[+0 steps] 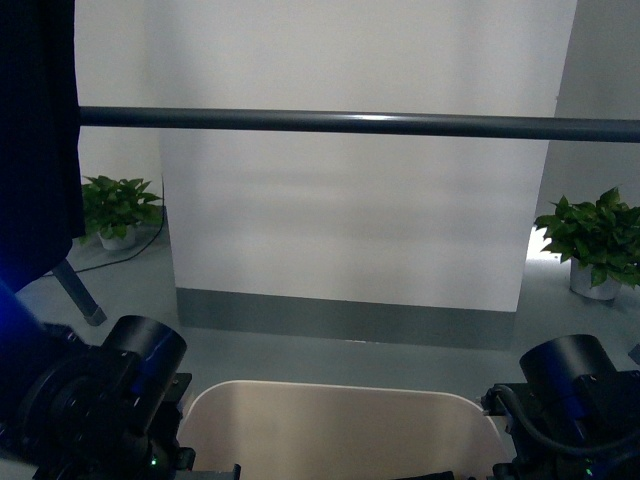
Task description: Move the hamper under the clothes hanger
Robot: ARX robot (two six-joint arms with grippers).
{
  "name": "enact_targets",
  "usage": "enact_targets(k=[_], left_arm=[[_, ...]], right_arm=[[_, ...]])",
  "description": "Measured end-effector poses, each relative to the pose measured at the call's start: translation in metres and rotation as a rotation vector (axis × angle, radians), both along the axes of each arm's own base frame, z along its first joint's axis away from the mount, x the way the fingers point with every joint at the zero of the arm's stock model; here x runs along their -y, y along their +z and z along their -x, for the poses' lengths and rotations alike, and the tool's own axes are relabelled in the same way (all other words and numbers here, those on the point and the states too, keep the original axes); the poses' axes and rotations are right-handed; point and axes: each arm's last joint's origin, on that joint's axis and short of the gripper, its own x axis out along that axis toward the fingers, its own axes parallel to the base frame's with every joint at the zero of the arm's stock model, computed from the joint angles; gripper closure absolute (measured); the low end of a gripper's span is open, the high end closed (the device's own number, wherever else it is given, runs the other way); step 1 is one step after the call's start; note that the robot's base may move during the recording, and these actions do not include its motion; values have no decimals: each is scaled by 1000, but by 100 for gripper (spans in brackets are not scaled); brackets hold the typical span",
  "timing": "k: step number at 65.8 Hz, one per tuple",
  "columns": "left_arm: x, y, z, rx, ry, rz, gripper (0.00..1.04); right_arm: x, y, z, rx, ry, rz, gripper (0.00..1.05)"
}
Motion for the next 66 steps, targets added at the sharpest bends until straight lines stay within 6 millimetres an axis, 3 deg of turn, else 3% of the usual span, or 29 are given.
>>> enact_targets(k=[5,13,35,66], left_arm=[[0,-1,0,139,-64,2,101],[2,5,-3,171,-108,-23,101],[9,1,-6,130,-135,-56,101],[13,-27,-2,13,-126,-76,101]], right_arm=[[2,0,-1,76,-35,-56,102],[3,-1,-2,80,-57,-71,102],[5,-17,-3,8,-68,-56,102],[7,-21,-18,-31,-40,5,102]])
